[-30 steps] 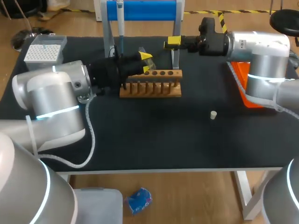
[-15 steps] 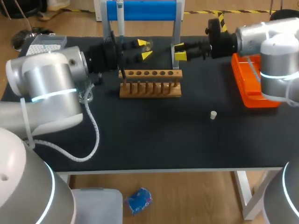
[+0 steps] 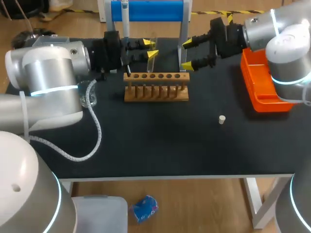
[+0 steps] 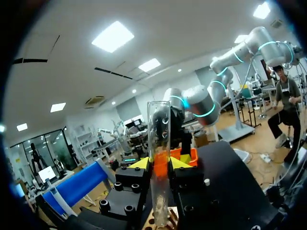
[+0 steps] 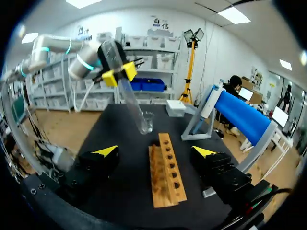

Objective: Invert the test tube, pick up the pipette, mount the tip to pipette, aspirate from beaker and dispense into the tube, eject the tip, return the pipette, and cap with the stopper.

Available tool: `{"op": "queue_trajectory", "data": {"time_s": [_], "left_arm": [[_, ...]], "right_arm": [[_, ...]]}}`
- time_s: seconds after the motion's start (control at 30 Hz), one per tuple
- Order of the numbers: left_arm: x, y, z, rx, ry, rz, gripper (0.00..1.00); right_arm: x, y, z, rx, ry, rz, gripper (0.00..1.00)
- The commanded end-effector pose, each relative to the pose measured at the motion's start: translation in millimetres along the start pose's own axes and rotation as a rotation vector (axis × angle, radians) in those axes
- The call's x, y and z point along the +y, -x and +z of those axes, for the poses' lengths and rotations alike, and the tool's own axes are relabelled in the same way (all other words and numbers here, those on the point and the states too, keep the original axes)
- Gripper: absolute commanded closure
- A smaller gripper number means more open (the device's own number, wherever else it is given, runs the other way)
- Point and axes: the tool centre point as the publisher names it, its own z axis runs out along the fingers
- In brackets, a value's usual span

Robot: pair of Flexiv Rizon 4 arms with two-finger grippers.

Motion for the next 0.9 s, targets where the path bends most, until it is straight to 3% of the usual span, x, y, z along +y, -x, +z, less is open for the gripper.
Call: {"op": "queue_trajectory", "data": {"time_s": [0.03, 0.37, 0.9], "left_arm": [[4.7, 16.3, 18, 0.079, 0.033, -0.055, 1.00], [21.2, 23.8, 37, 0.116, 0.040, -0.106, 1.00], [35.2, 25.7, 52, 0.126, 0.047, -0.130, 1.00]], "right_arm": [[-17, -4, 1, -0.065, -0.080, -0.248, 0.00], [-48, 1, 5, 0.077, -0.070, -0.299, 0.00], [-79, 26, 15, 0.101, -0.006, -0.121, 0.00]]}}
